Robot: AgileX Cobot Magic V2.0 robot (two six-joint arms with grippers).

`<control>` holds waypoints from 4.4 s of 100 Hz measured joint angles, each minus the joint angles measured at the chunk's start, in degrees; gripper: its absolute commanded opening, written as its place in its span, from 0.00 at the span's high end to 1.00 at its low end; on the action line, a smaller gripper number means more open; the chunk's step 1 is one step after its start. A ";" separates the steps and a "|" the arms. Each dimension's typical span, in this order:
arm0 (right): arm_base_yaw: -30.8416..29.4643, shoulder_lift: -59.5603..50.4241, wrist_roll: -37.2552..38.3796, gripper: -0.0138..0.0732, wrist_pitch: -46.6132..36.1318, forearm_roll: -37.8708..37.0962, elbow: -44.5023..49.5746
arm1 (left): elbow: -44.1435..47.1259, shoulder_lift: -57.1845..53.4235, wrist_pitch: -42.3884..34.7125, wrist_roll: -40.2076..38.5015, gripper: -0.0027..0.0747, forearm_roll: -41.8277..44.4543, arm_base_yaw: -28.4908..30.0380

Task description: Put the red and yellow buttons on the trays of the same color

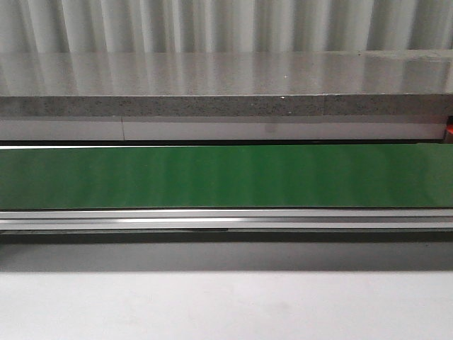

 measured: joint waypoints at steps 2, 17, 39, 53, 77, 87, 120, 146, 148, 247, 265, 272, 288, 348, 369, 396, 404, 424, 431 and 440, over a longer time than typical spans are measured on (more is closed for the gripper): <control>0.00 0.00 0.00 0.92 0.00 0.00 0.00 | -0.36 0.92 0.41 0.00 0.30 0.00 0.38; 0.00 0.00 0.00 0.92 0.00 0.00 0.00 | -4.13 7.28 2.64 0.00 0.30 -0.52 2.38; 0.00 0.00 0.00 0.92 0.00 0.00 0.00 | -8.25 14.41 2.92 0.00 0.30 -0.52 2.63; 0.00 0.00 0.00 0.92 0.00 0.00 0.00 | -9.32 18.41 2.80 0.00 0.30 -0.52 2.63; 0.00 0.00 0.00 0.92 0.00 0.00 0.00 | -10.18 23.32 2.26 0.00 0.31 -0.52 2.63; 0.00 0.00 0.00 0.92 0.00 0.00 0.00 | -10.18 24.02 1.43 0.00 0.37 -0.52 2.63; 0.00 0.00 0.00 0.92 0.00 0.00 0.00 | -10.18 24.29 0.19 0.00 0.77 -0.52 2.63; 0.00 0.00 0.00 0.92 0.00 0.00 0.00 | -10.20 22.20 -0.19 1.41 0.78 -0.52 2.63; 0.00 0.00 0.00 0.92 0.00 0.00 0.00 | -10.20 21.52 -0.19 1.68 0.78 -0.52 2.63; 0.00 0.00 0.00 0.92 0.00 0.00 0.00 | -11.23 12.68 3.66 5.53 0.58 -2.93 -9.57; 0.00 0.00 0.00 0.92 0.00 0.00 0.00 | -12.72 13.19 3.35 5.53 0.31 -5.70 -9.57; 0.00 0.00 0.00 0.92 0.00 0.00 0.00 | -14.16 13.27 2.89 5.53 0.31 -6.58 -9.57; 0.00 0.00 0.00 0.92 0.00 0.00 0.00 | -19.97 13.27 2.80 5.53 0.31 -7.71 -9.57; 0.00 0.00 0.00 0.92 0.00 0.00 0.00 | -27.54 18.49 6.70 2.99 0.32 -2.78 -0.94; 0.00 0.00 0.00 0.92 0.00 0.00 0.00 | -30.28 23.25 5.48 1.53 0.32 -3.10 3.78; 0.00 0.00 0.00 0.92 0.00 0.00 0.00 | -32.36 28.10 3.42 -2.47 0.32 -3.89 5.95; 0.00 0.00 0.00 0.92 0.00 0.00 0.00 | -32.63 29.39 1.97 -3.90 0.32 -4.22 5.95; 0.00 0.00 0.00 0.92 0.00 0.00 0.00 | -33.00 32.33 0.30 -6.16 0.32 -4.33 5.95; 0.00 0.00 0.00 0.92 0.00 0.00 0.00 | -33.00 33.19 -0.59 -7.21 0.32 -4.37 5.95; 0.00 0.00 0.00 0.92 0.00 0.00 0.00 | -33.08 34.03 -1.92 -7.99 0.32 -4.51 6.02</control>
